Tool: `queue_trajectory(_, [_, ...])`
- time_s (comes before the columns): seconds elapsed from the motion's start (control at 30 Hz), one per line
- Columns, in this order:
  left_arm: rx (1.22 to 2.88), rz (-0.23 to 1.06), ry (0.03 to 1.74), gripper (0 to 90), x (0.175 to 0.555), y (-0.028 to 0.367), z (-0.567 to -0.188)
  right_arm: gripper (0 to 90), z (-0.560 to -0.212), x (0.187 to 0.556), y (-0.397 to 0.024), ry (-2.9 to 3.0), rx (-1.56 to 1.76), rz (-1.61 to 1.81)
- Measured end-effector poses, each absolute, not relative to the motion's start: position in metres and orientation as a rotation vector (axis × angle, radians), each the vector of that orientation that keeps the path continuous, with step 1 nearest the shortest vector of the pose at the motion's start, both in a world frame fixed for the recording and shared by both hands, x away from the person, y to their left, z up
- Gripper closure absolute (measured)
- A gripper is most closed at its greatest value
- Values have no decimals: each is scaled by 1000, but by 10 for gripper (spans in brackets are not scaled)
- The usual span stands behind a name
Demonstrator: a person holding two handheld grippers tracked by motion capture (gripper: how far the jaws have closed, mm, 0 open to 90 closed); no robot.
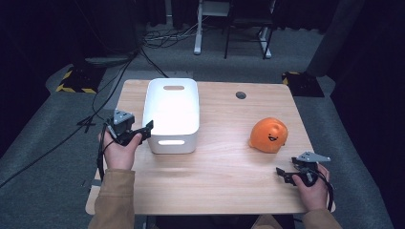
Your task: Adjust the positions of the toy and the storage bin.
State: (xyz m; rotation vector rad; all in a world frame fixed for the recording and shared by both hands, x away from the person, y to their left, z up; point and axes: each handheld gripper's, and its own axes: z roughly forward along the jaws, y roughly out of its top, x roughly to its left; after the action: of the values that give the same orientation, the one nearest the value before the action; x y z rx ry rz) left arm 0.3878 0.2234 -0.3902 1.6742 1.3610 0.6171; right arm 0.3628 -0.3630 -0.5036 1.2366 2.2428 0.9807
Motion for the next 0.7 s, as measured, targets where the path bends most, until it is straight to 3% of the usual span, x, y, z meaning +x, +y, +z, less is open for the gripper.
queue_trajectory(0.27, [1701,624,1361,276,395,211,-404,129,-504,363,-363,2242,1232,975])
queue_trajectory(0.47, [1696,579,1333,350,394,207,-405,129,-504,362,-363,2236,1239,978])
queue_trajectory(0.7, [1707,566,1297,326,388,201,-405,129,-504,362,-363,2236,1239,978])
